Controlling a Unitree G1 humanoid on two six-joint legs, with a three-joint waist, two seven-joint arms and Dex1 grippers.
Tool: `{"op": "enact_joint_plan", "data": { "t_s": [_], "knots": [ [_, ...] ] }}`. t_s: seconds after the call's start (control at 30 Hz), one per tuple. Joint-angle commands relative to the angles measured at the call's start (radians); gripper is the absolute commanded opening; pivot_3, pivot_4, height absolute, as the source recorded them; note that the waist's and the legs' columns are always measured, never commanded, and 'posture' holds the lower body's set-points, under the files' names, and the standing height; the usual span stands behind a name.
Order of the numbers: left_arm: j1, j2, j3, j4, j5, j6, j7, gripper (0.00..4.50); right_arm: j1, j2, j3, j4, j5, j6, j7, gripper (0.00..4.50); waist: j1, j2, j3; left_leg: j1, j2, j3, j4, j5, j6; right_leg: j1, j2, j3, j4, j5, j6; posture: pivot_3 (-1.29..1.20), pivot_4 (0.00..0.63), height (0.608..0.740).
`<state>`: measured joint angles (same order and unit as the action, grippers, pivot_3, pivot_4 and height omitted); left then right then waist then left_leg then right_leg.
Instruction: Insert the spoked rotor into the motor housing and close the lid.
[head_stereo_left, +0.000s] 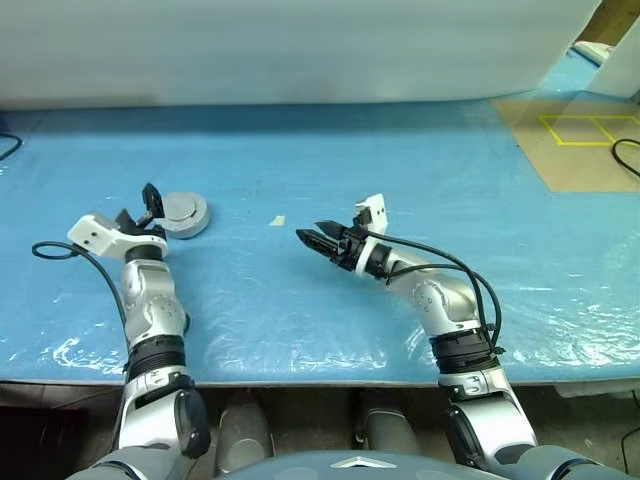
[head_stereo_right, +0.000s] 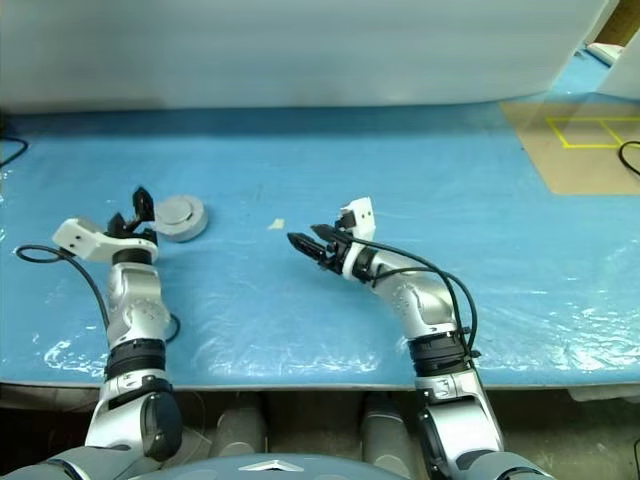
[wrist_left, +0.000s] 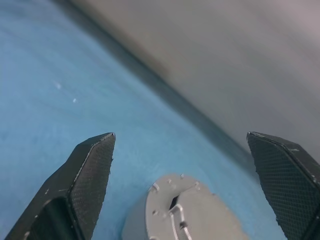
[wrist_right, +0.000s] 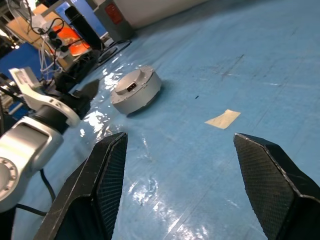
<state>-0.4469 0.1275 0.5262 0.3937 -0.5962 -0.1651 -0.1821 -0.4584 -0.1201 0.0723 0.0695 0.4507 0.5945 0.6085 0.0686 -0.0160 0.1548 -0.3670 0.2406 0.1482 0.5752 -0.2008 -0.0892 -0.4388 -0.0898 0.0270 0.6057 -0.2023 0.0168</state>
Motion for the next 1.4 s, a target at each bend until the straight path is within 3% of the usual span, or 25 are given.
{"op": "enact_joint_plan", "data": {
  "t_s": [0.03,0.27,0.5,0.63,0.9,1.4],
  "knots": [
    [0.027,0.033,-0.067,-0.110,-0.003,0.011,-0.137,4.45,0.005,-0.012,0.036,-0.003,-0.063,-0.117,0.023,3.56,0.000,0.000,0.000,0.000,0.000,0.000,0.000,0.000,0.000,0.000,0.000,0.000,0.000,0.000,0.000,0.00,0.150,0.740],
    [0.116,0.115,-0.215,-0.282,-0.023,0.153,-0.376,4.45,0.022,-0.085,0.131,0.057,-0.250,-0.400,0.071,3.56,-0.001,0.000,0.000,0.000,0.000,0.000,0.000,0.000,0.000,-0.001,0.000,0.000,0.000,0.000,0.000,0.00,0.150,0.740],
    [0.182,0.200,-0.307,-0.367,0.003,0.227,-0.509,4.45,0.013,-0.106,0.064,0.093,-0.219,-0.441,0.094,3.56,-0.008,0.000,0.000,0.000,0.000,0.001,0.000,0.000,0.000,-0.001,0.000,0.001,0.000,0.000,-0.001,0.00,0.150,0.740],
    [0.239,0.218,-0.335,-0.402,0.017,0.236,-0.555,4.50,0.019,-0.137,0.014,0.091,-0.181,-0.435,0.139,4.40,-0.015,0.000,0.000,0.000,0.000,0.001,-0.001,0.000,0.000,-0.001,0.000,0.001,0.000,0.000,-0.001,0.00,0.150,0.740],
    [0.296,0.262,-0.399,-0.493,0.060,0.280,-0.590,4.50,0.005,-0.189,-0.007,0.133,-0.197,-0.469,0.193,4.46,-0.022,0.000,0.000,0.001,0.000,0.001,0.000,0.000,0.001,-0.001,0.000,0.001,0.001,0.000,-0.001,0.00,0.150,0.740],
    [0.300,0.243,-0.422,-0.489,0.102,0.261,-0.584,4.50,0.060,-0.210,-0.003,0.068,-0.197,-0.464,0.210,4.46,-0.025,0.001,0.000,0.001,0.000,0.002,0.000,0.000,0.001,-0.001,0.000,0.001,0.001,0.000,-0.001,0.00,0.150,0.740]
  ]
}}
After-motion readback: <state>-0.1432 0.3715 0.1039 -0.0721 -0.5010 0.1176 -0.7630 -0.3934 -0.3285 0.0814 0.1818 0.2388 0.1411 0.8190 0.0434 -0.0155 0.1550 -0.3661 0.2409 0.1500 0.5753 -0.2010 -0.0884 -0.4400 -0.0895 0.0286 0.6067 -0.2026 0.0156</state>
